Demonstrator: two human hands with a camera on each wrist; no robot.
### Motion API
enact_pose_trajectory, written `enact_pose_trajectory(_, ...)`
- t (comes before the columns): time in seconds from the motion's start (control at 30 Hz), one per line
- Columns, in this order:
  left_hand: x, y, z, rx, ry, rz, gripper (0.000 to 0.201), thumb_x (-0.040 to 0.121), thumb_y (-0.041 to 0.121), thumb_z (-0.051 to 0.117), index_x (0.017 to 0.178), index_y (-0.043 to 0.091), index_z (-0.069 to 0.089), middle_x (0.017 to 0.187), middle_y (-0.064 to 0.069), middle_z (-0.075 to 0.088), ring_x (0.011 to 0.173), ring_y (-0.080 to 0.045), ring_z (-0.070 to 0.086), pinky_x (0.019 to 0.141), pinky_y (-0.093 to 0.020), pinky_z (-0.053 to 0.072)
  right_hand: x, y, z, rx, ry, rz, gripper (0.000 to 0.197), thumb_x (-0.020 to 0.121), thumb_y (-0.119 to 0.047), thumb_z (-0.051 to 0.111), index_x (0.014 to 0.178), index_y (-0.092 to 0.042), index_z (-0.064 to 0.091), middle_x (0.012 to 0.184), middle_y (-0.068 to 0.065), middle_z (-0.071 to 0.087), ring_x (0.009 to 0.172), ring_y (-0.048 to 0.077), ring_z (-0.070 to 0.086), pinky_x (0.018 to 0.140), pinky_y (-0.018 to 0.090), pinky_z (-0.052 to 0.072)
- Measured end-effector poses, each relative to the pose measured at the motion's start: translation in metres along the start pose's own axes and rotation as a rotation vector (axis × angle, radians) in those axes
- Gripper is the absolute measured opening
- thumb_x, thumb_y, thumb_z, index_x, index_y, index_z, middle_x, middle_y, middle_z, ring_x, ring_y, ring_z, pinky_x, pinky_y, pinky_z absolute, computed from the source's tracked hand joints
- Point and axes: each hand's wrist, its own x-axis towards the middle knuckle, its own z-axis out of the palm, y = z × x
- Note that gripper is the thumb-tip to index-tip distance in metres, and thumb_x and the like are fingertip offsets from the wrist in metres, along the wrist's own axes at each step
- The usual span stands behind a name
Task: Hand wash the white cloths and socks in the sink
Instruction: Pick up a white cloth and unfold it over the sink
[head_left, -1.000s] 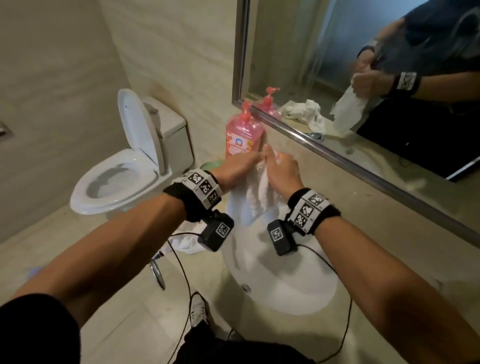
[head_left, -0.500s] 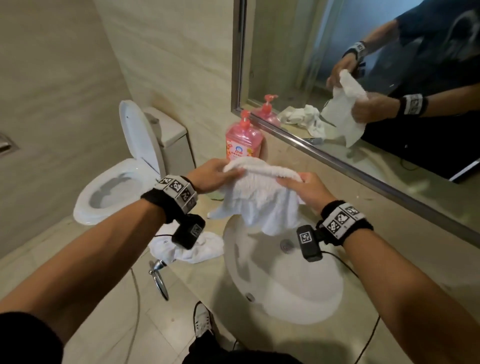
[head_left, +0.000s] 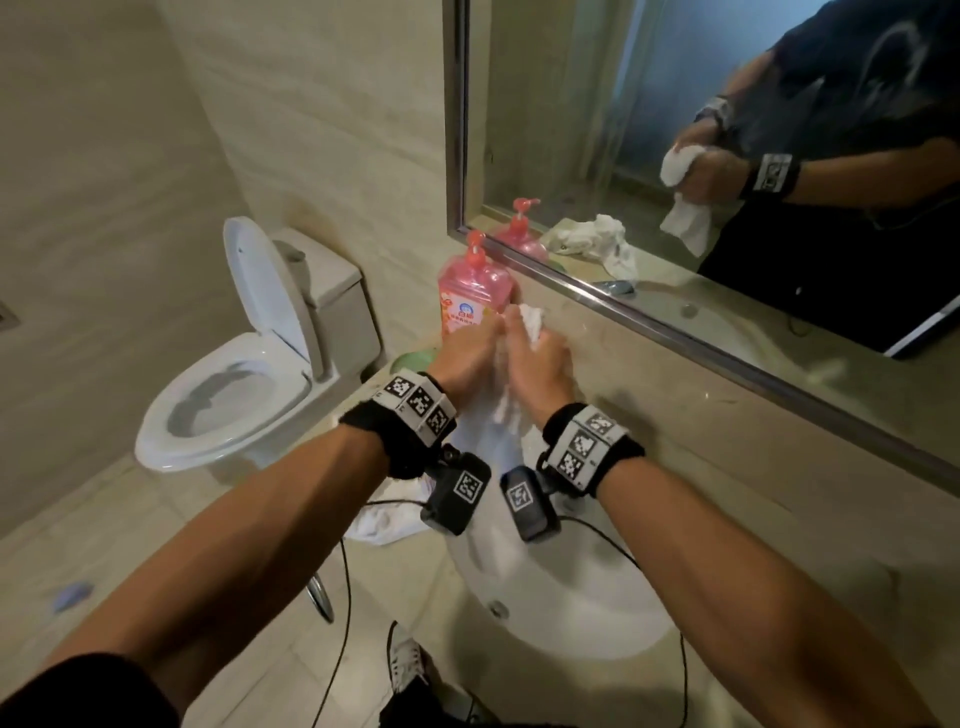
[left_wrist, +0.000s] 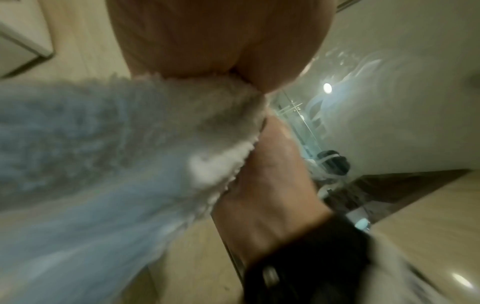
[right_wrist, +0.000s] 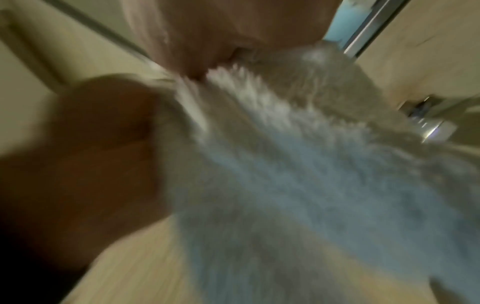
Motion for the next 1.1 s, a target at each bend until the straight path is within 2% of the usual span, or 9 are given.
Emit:
enact_pose_trajectory(0.1,-0.006,-0.007,0.000,0.076,-0.162,0.040,0.037,0.102,0.037,0.043,0.105,0.005,0.060,0.108,-0.018,0.066,0.099,-0.036,0.064,0.098,-0.045,0.051,0.014,0.005,-0.022,-0.077,-0.028,0.048,0.052,0.097,-0.060,0.046,0.087,-0.015,0.069,0.083,0.003,0.072,0.080,0.021,0.070,0.069,0.034,0.057)
enact_pose_trajectory(0.2,-0.003,-0.012,-0.028,0.605,-0.349,0.165,0.044,0.088,0.053,0.064,0.115,0.018,0.063,0.115,-0.004,0.069,0.103,-0.024,0.066,0.096,-0.035,0.050,0.015,0.012,-0.039,-0.263,-0.155,-0.148,0.049,0.096,-0.062,0.048,0.081,-0.018,0.066,0.078,-0.002,0.069,0.075,0.016,0.066,0.063,0.026,0.046)
enact_pose_trajectory(0.33,0.009,-0.031,-0.057,1.130,-0.315,0.267,0.044,0.087,0.030,0.070,0.127,0.018,0.056,0.123,-0.006,0.066,0.109,-0.026,0.060,0.084,-0.021,0.039,0.019,0.016,-0.063,-0.481,-0.480,-0.284,0.046,0.080,-0.060,0.073,0.105,-0.022,0.066,0.091,-0.009,0.067,0.081,0.009,0.060,0.069,0.025,0.044)
enact_pose_trajectory(0.43,0.014,-0.035,-0.068,0.829,-0.327,0.297,0.021,0.088,0.024,0.073,0.107,0.018,0.067,0.103,-0.001,0.071,0.092,-0.014,0.064,0.073,-0.019,0.044,0.023,0.033,-0.077,-0.706,-0.584,-0.300,0.048,0.080,-0.044,0.079,0.119,-0.019,0.067,0.106,-0.002,0.071,0.096,0.018,0.065,0.082,0.030,0.051)
enact_pose_trajectory(0.53,0.012,-0.035,-0.065,0.456,-0.322,0.209,0.012,0.084,0.029,0.077,0.094,0.028,0.069,0.090,0.010,0.072,0.077,-0.001,0.065,0.070,-0.012,0.049,0.025,0.053,-0.095,-0.310,-0.491,0.008,0.028,0.081,-0.034,0.081,0.106,-0.024,0.074,0.097,-0.004,0.077,0.090,0.017,0.072,0.073,0.025,0.056)
enact_pose_trajectory(0.67,0.016,-0.026,-0.033,0.090,-0.117,-0.014,0.044,0.090,0.049,0.063,0.113,0.011,0.067,0.105,-0.006,0.074,0.087,-0.020,0.072,0.079,-0.031,0.058,0.019,0.048,-0.074,0.111,-0.141,0.145,0.032,0.085,-0.028,0.077,0.113,-0.015,0.069,0.109,0.006,0.074,0.100,0.022,0.071,0.091,0.044,0.058)
enact_pose_trajectory(0.8,0.018,-0.005,0.011,-0.295,-0.078,-0.079,0.065,0.099,0.053,0.045,0.130,-0.003,0.055,0.117,-0.024,0.066,0.099,-0.030,0.069,0.086,-0.036,0.059,-0.003,0.018,-0.025,0.082,-0.088,-0.012,0.038,0.086,-0.059,0.060,0.110,-0.029,0.063,0.096,-0.009,0.073,0.083,0.003,0.071,0.077,0.033,0.061)
enact_pose_trajectory(0.97,0.015,0.006,0.025,-0.253,-0.085,-0.050,0.052,0.102,0.045,0.042,0.113,-0.004,0.058,0.107,-0.024,0.066,0.095,-0.035,0.068,0.089,-0.044,0.058,0.011,-0.003,-0.029,0.097,0.003,0.003,0.041,0.097,-0.059,0.048,0.098,-0.021,0.063,0.077,-0.002,0.071,0.059,0.004,0.069,0.050,0.021,0.054)
enact_pose_trajectory(1.1,0.013,0.001,0.023,-0.161,-0.076,-0.079,0.036,0.099,0.041,0.047,0.100,0.007,0.058,0.105,-0.026,0.065,0.089,-0.032,0.065,0.091,-0.046,0.055,0.008,0.008,-0.027,0.042,-0.053,-0.025,0.042,0.097,-0.061,0.044,0.094,-0.023,0.063,0.079,-0.002,0.071,0.067,0.011,0.071,0.058,0.030,0.058)
